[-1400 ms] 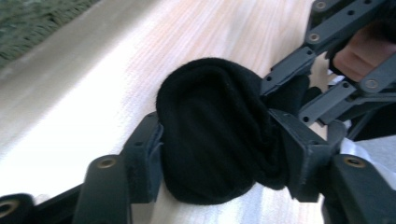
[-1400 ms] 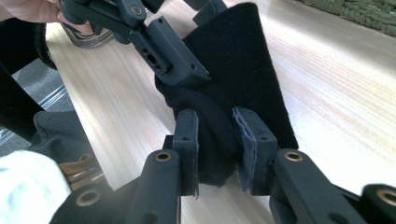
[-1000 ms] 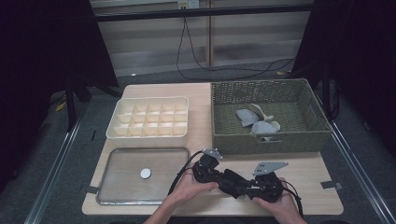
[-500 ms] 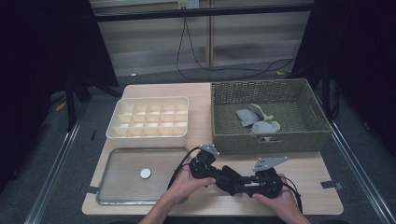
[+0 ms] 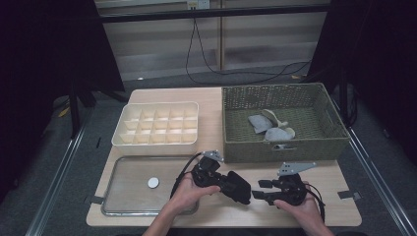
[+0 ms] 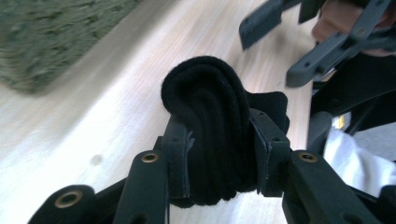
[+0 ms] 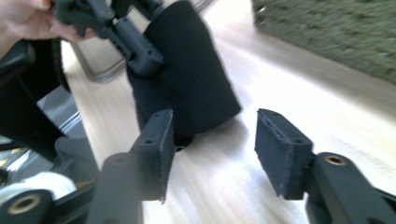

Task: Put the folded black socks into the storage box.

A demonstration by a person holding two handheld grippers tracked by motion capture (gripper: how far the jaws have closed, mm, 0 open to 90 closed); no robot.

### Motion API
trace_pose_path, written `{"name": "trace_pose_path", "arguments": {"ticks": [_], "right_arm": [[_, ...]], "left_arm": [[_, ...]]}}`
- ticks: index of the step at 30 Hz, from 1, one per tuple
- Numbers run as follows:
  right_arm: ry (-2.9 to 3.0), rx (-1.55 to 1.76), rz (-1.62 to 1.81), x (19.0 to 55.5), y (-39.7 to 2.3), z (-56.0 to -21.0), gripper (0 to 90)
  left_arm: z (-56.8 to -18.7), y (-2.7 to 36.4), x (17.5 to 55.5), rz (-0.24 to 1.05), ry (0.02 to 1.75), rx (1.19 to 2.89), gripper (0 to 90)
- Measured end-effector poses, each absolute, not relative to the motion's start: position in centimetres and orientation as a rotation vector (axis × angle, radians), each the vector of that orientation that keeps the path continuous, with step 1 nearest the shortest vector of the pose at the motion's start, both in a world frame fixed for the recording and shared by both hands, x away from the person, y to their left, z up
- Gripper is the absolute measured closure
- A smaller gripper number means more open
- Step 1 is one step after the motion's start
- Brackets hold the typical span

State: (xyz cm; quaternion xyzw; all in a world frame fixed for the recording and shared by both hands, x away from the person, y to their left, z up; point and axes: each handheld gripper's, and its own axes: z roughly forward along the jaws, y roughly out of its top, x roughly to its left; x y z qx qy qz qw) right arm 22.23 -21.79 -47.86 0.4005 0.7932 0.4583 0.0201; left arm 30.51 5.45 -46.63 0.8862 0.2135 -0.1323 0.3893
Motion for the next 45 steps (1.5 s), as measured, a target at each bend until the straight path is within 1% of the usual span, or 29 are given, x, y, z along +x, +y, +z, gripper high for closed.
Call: {"name": "trace_pose_path", "arguments": {"ticks": [1,5,7,8,13,21,26,31,36,45], "right_arm": [[2.452,1.243,1.424,22.3,-21.8,-47.8,44.7],[2.447,1.236,1.412,22.6,-21.8,-47.8,41.4],[2.442,1.24,1.403,22.6,-22.0,-47.8,39.7],[2.44,1.245,1.399,22.6,-22.0,-47.8,39.1],[2.425,1.271,1.396,22.4,-22.4,-47.8,34.7],[2.421,1.27,1.382,22.5,-22.4,-47.9,33.3],[2.413,1.274,1.378,22.5,-22.4,-47.9,32.8],[2.415,1.275,1.377,22.5,-22.5,-47.9,32.2],[2.415,1.275,1.382,22.5,-22.5,-47.9,30.2],[2.412,1.281,1.382,22.6,-22.6,-47.9,29.2]], "left_arm": [[-46.6,5.6,30.6,-0.349,0.549,2.235,63.3],[-46.2,6.2,30.8,-0.316,0.553,2.265,63.2],[-45.9,6.7,30.9,-0.309,0.548,2.253,63.0],[-45.9,6.8,30.9,-0.317,0.562,2.216,62.8],[-44.9,7.9,30.7,-0.3,0.565,2.217,62.6],[-43.7,10.1,31.0,-0.25,0.589,2.219,62.6],[-42.6,10.9,31.2,-0.214,0.579,2.229,62.5],[-41.6,11.6,31.5,-0.197,0.608,2.226,62.6],[-40.6,12.4,31.8,-0.169,0.584,2.233,62.1],[-39.1,14.4,33.2,-0.116,0.639,2.25,61.7]]}}
